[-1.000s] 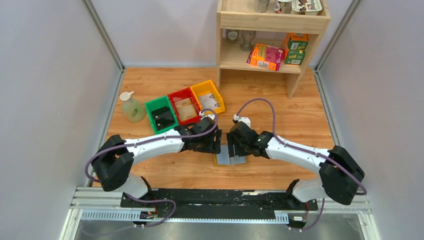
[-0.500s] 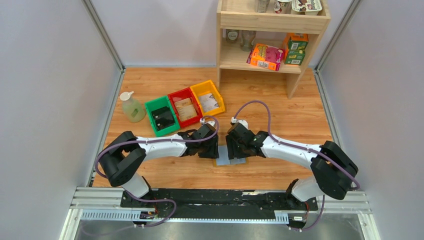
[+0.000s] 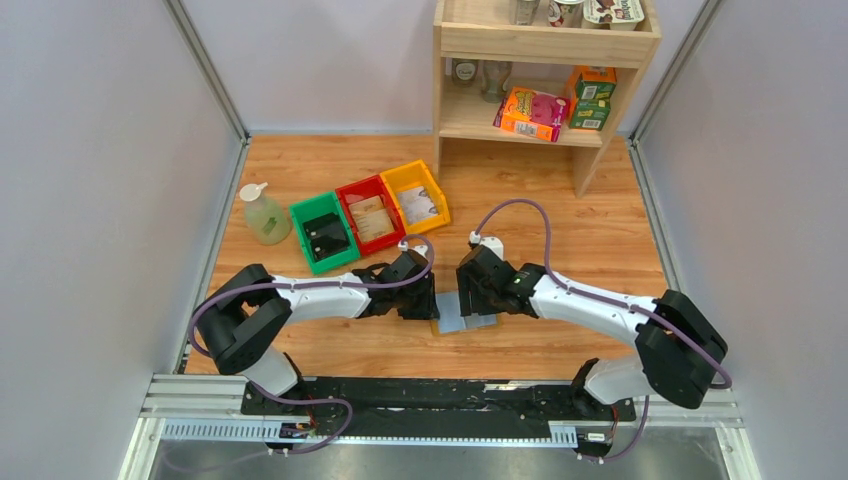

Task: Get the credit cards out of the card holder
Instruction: Remove the credit card from the card holder.

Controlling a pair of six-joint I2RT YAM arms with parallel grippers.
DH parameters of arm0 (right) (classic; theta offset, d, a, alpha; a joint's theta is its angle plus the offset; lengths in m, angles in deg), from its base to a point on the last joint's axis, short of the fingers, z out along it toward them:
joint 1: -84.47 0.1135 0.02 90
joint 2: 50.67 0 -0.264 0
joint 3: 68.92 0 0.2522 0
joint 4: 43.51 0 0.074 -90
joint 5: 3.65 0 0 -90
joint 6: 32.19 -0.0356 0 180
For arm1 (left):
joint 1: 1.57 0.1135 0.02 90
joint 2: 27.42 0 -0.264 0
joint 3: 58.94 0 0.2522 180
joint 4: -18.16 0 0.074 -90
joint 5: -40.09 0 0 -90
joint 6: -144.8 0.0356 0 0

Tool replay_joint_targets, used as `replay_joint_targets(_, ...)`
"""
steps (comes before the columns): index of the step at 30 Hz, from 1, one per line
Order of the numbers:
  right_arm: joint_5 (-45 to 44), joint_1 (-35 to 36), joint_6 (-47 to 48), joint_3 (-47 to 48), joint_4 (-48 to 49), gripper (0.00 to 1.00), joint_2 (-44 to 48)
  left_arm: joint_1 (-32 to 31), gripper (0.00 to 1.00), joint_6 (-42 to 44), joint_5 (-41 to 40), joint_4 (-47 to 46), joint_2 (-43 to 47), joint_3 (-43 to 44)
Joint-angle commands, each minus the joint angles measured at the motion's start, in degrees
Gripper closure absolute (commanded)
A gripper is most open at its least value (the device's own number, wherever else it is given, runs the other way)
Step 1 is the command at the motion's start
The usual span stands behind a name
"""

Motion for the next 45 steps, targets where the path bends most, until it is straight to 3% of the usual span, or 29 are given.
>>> replay_joint_targets(1,-1.3,0.1,0.1,0.4,0.8,0.34,-1.8,-0.3,0.64,-0.5,1.0,1.5,-1.1,-1.6)
replay_joint_targets(9,-3.8,0.1,-0.4,-0.3,0.8,0.29,-3.3,-0.3,0.65,-0.6,0.1,1.6,0.3,-2.5)
replay_joint_targets(13,0.3,0.1,0.8,-0.4,3.4,0.29,-4.1,-0.2,0.66,-0.6,-0.2,1.9,0.6,-2.7)
replay_joint_targets(21,5.5,0.3,1.5,-0.5,6.4,0.36,-4.8,-0.3,0.67,-0.7,-0.7,2.0,0.9,-2.2)
replay_joint_targets(31,10.0,0.3,2.1,-1.7,10.0,0.5,1.0,-0.3,0.67,-0.5,-0.7,1.9,0.6,-1.9)
replay_joint_targets(40,15.2,0.2,2.8,-3.2,14.0,0.56,3.8,-0.2,0.67,-0.4,-1.1,1.7,0.9,-2.0)
replay_joint_targets(45,12.3,0.2,3.8,-2.7,12.0,0.55,4.3,-0.3,0.67,-0.5,-1.4,1.8,1.1,-2.2)
